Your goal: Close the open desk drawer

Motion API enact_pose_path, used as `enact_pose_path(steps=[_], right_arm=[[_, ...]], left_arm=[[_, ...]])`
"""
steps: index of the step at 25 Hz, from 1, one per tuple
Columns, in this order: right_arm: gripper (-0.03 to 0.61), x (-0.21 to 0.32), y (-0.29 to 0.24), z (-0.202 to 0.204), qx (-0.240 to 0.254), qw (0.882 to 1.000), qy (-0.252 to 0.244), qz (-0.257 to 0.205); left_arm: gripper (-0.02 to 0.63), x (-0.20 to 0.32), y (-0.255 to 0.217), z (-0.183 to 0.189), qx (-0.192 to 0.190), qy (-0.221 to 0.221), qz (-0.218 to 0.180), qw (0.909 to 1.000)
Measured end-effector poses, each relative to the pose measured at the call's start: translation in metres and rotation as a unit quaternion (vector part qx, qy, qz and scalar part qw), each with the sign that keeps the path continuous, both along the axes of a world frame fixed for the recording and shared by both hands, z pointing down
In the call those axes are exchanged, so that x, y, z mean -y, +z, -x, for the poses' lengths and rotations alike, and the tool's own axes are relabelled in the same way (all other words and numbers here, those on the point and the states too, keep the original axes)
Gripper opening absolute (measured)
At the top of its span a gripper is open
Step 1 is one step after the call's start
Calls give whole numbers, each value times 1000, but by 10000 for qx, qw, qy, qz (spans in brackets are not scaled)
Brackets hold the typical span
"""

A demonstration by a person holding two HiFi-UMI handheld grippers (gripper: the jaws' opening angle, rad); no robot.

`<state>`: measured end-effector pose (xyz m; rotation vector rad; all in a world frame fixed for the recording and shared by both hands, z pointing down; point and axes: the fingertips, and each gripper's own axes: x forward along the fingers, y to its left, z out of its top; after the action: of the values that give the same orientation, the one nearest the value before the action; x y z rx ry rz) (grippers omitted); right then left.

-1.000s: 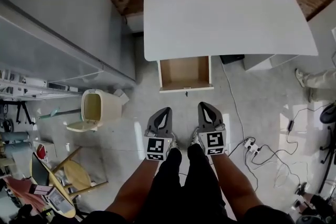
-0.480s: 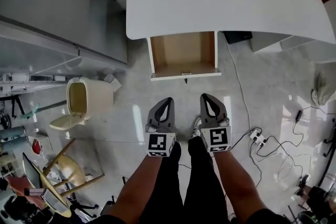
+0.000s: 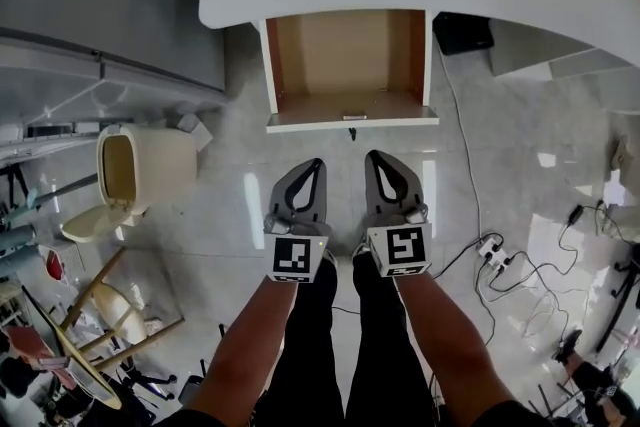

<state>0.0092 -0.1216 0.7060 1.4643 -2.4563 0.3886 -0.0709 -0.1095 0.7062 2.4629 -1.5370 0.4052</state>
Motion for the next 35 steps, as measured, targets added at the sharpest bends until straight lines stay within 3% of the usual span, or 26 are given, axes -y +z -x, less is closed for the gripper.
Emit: enact_pose_path(steps=[5, 10, 15, 19, 24, 35], right_arm=[[29, 11, 20, 0, 251, 9997, 10, 67], [32, 22, 34, -1, 1026, 9942, 136, 300], [85, 30, 46, -17, 2318, 9681, 558, 764], [100, 37, 62, -21, 2893, 9486, 751, 1040], [146, 53, 84, -27, 3719, 9135, 934, 1358], [184, 77, 101, -18, 4206, 8941, 451, 1471]], left_arm=[[8, 13, 8, -2, -93, -42, -80, 9999], [8, 14, 14, -4, -104, -24, -90, 9999], [8, 9, 21, -7, -91, 54, -36, 9999], [8, 6, 27, -8, -15, 195, -49, 9998], [8, 4, 37, -4, 46, 209, 43, 9998], [8, 1, 35, -2, 212, 459, 61, 9987]])
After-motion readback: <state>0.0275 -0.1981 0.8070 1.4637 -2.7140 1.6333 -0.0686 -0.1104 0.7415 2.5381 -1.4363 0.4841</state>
